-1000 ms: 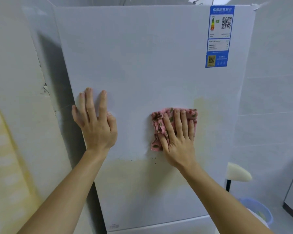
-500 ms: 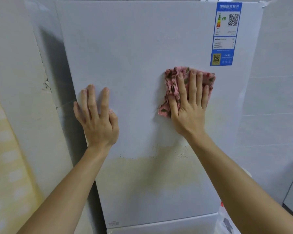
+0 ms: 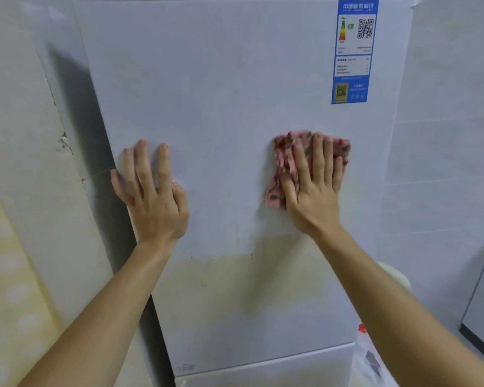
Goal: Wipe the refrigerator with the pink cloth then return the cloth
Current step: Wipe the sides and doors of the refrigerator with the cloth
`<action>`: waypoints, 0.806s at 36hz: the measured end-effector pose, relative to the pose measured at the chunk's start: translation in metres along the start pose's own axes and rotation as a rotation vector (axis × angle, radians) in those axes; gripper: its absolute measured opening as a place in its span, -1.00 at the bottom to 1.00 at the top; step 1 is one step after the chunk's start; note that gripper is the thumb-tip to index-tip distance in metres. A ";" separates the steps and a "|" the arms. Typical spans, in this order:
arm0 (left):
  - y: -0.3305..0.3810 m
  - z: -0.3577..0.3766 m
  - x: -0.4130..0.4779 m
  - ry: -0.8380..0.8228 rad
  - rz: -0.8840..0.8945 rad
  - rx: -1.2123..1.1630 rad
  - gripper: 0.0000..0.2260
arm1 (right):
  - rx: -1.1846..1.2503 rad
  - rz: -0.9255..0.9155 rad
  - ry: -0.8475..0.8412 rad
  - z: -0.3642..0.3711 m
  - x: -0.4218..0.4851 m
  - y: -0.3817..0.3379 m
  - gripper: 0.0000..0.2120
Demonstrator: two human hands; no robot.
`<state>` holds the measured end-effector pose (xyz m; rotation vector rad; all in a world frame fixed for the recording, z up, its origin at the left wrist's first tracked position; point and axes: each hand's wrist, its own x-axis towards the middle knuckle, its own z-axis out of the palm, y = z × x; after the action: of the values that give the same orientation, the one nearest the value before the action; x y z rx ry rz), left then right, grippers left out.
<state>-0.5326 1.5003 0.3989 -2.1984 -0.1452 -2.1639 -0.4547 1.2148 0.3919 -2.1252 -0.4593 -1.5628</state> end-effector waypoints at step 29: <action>0.005 0.008 0.001 0.015 0.042 0.009 -0.45 | 0.051 0.157 0.043 -0.016 0.024 0.043 -0.38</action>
<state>-0.5244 1.4963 0.3995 -2.1596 -0.1073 -2.1536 -0.4380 1.1705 0.4112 -2.0325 -0.3068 -1.4898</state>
